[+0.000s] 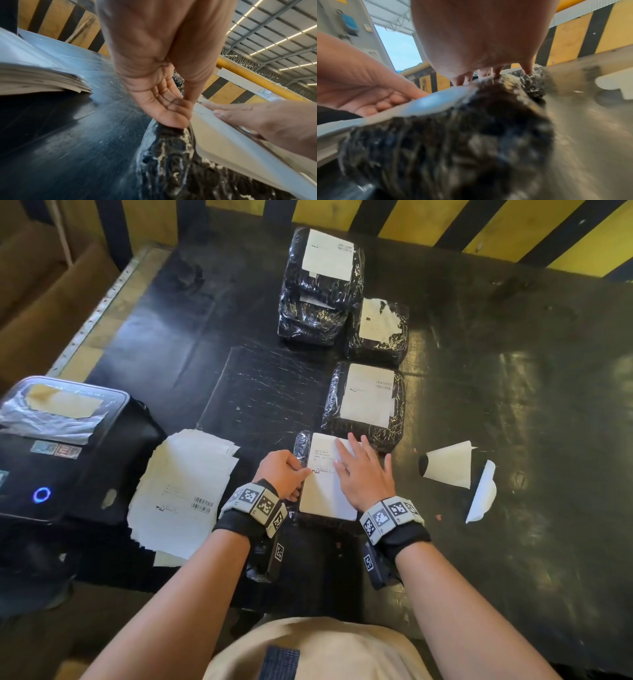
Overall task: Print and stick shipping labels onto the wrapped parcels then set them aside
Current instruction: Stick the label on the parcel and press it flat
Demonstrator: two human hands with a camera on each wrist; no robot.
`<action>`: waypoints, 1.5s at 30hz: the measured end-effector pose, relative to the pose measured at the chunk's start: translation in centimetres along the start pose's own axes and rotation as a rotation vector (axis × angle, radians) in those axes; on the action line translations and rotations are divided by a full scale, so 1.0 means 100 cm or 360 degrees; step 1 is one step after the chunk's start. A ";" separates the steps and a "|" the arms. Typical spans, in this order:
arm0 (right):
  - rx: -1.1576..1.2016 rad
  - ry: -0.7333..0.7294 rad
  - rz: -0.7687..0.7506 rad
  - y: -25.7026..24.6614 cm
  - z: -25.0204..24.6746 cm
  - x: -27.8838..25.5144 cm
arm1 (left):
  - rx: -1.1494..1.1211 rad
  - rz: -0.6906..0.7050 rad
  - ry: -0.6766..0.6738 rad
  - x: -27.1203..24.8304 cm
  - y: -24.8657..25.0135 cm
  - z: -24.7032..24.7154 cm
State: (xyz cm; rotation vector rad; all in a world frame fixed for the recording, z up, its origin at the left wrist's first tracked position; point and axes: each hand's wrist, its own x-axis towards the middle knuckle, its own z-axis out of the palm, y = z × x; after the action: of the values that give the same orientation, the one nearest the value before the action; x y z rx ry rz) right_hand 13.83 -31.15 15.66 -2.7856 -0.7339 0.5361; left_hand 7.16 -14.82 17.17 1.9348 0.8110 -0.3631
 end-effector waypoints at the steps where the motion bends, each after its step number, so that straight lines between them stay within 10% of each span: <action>1: 0.0014 0.0003 0.0044 0.004 0.002 -0.001 | 0.0003 -0.0001 0.0003 0.000 -0.001 0.000; 21: 0.0998 -0.0053 0.0261 0.031 0.023 -0.057 | 0.0356 0.0294 -0.0102 -0.016 -0.015 -0.004; 31: 0.1442 0.0147 0.0914 -0.002 -0.004 0.013 | 0.0189 0.0013 0.0204 0.031 0.022 0.014; 45: 0.1466 0.0136 0.0938 0.008 0.006 0.027 | 0.0179 -0.0109 0.0192 0.048 0.022 0.030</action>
State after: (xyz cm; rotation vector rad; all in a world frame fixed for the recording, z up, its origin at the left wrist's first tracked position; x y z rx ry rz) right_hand 16.12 -30.35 14.11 -2.0589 0.3352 0.6279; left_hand 12.40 -16.24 14.50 2.0527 0.9546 -0.3420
